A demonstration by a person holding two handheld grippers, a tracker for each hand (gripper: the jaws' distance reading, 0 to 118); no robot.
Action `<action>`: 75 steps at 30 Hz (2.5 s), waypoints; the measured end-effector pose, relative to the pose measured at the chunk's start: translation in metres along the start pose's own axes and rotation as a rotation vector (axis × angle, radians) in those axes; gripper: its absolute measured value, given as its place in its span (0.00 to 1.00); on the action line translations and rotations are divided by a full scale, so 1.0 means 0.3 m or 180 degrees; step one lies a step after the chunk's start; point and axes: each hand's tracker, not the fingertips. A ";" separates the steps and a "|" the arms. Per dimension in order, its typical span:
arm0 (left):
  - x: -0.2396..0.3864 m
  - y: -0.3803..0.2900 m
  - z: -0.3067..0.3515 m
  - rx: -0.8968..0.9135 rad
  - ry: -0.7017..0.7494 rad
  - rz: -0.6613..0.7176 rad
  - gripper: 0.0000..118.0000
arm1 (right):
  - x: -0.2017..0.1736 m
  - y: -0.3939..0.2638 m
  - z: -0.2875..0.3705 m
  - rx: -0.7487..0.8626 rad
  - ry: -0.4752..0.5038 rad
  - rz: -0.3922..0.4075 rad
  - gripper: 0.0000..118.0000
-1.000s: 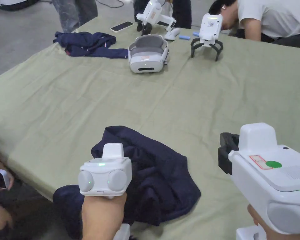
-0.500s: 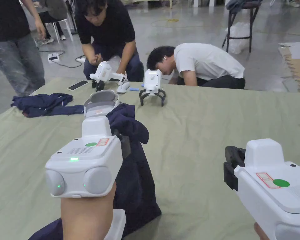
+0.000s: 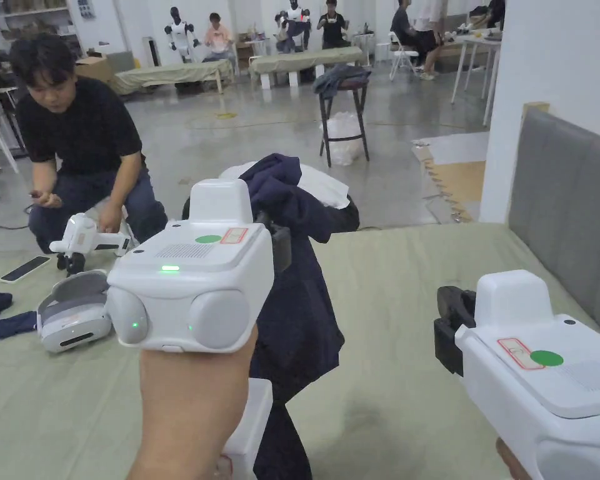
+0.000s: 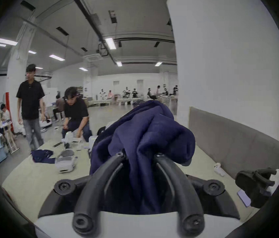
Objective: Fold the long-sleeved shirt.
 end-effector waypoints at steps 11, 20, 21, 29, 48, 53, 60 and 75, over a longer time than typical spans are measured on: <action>0.435 -0.181 -0.167 -0.0525 -0.0780 -0.0044 0.20 | 0.251 0.027 0.138 0.0001 -0.0583 -0.0051 0.00; 0.701 -0.431 -0.277 -0.1019 -0.1150 -0.0111 0.20 | 0.373 -0.054 0.144 -0.0222 -0.0791 -0.0071 0.00; 0.715 -0.447 -0.277 -0.1029 -0.1155 -0.0111 0.20 | 0.375 -0.059 0.142 -0.0240 -0.0790 -0.0067 0.00; 0.723 -0.609 -0.323 -0.1131 -0.0863 -0.0259 0.90 | 0.369 -0.079 0.117 -0.0274 -0.0776 -0.0072 0.00; -0.058 -0.329 0.127 -0.0501 0.0404 -0.0009 0.85 | 0.074 -0.028 0.090 -0.0020 -0.0287 0.0111 0.00; -0.193 -0.426 0.164 -0.0707 0.0584 0.0138 0.02 | 0.020 -0.074 0.088 -0.0065 -0.0206 0.0118 0.00; -0.337 -0.524 0.157 -0.1022 0.0683 0.0326 0.02 | -0.037 -0.097 0.078 -0.0193 -0.0116 0.0205 0.00; -0.540 -1.208 -0.173 -0.3001 0.1078 0.0314 0.88 | 0.111 -0.205 0.064 -0.0598 -0.0399 0.0188 0.00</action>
